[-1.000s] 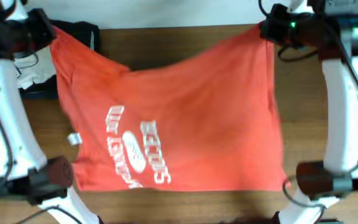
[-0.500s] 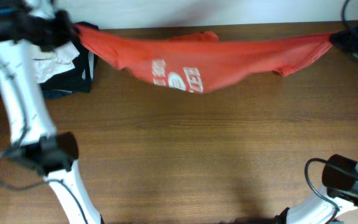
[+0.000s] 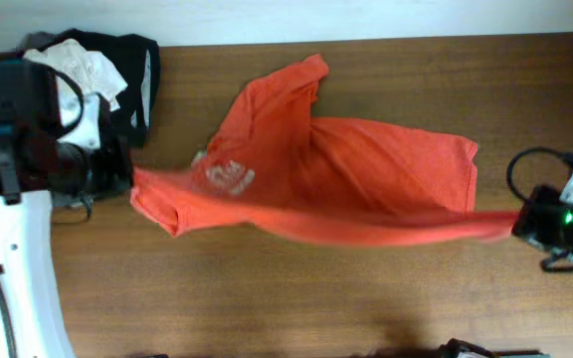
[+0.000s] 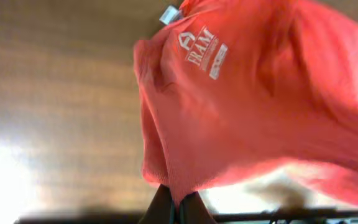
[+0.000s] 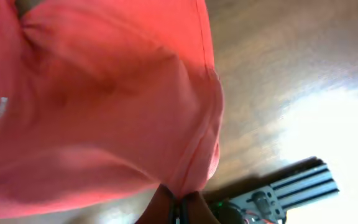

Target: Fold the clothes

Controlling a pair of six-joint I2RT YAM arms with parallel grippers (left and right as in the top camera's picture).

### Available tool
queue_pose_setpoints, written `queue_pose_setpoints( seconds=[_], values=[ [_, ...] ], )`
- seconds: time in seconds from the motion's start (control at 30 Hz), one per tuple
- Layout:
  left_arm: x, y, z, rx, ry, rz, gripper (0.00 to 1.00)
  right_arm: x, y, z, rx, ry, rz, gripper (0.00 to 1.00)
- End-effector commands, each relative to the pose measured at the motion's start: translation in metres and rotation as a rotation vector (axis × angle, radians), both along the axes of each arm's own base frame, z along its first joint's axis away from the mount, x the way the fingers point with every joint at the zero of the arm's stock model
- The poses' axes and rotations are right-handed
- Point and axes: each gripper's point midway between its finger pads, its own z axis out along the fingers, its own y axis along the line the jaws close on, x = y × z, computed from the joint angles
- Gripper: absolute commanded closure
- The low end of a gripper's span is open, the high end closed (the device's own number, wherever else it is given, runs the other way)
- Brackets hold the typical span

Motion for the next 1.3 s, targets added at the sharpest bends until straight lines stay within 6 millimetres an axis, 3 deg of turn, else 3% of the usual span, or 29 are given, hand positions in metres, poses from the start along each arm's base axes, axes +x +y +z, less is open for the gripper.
queue_pose_setpoints(
  seconds=[0.0, 0.1, 0.17, 0.3, 0.47, 0.63, 0.77, 0.87, 1.0, 1.17, 1.2, 1.23, 1.27],
  values=[
    [-0.042, 0.008, -0.003, 0.056, -0.007, 0.054, 1.00, -0.032, 0.010, -0.010, -0.012, -0.010, -0.031, 0.96],
    [-0.067, 0.006, -0.014, 0.058, 0.009, 0.056, 0.96, -0.049, 0.017, -0.027, -0.002, 0.011, -0.034, 0.96],
    [-0.074, 0.005, -0.032, 0.052, 0.071, 0.054, 0.99, -0.056, 0.019, -0.037, 0.005, 0.030, -0.034, 0.96],
    [-0.081, 0.008, -0.046, 0.070, 0.120, 0.059, 0.99, -0.060, 0.009, -0.039, -0.033, 0.054, -0.093, 0.96],
    [-0.044, 0.014, -0.071, 0.073, 0.111, 0.086, 0.99, -0.045, 0.005, -0.053, 0.015, 0.157, -0.111, 0.96],
    [0.002, 0.019, -0.117, 0.067, 0.206, 0.082, 0.99, -0.029, -0.002, -0.073, 0.054, 0.272, -0.111, 0.96],
    [0.029, 0.021, -0.146, 0.058, 0.236, 0.079, 0.99, -0.032, -0.005, -0.112, 0.072, 0.350, -0.192, 0.96],
    [0.055, 0.021, -0.145, 0.053, 0.142, 0.080, 0.99, -0.023, -0.009, -0.132, 0.091, 0.335, -0.309, 0.96],
    [0.078, -0.005, -0.152, 0.020, 0.086, 0.009, 0.98, -0.010, -0.015, -0.135, 0.097, 0.286, -0.395, 0.96],
    [0.088, -0.008, -0.189, 0.018, 0.166, -0.001, 0.98, -0.005, -0.021, -0.153, 0.077, 0.322, -0.399, 0.96],
    [0.091, -0.006, -0.192, 0.027, 0.164, 0.001, 0.81, -0.001, -0.023, -0.157, 0.077, 0.328, -0.399, 0.86],
    [0.095, -0.003, -0.193, 0.042, 0.152, 0.005, 0.44, 0.002, -0.024, -0.161, 0.078, 0.337, -0.395, 0.70],
    [0.103, 0.000, -0.194, 0.060, 0.125, 0.010, 0.13, 0.008, -0.027, -0.167, 0.074, 0.351, -0.375, 0.03]
  ],
)
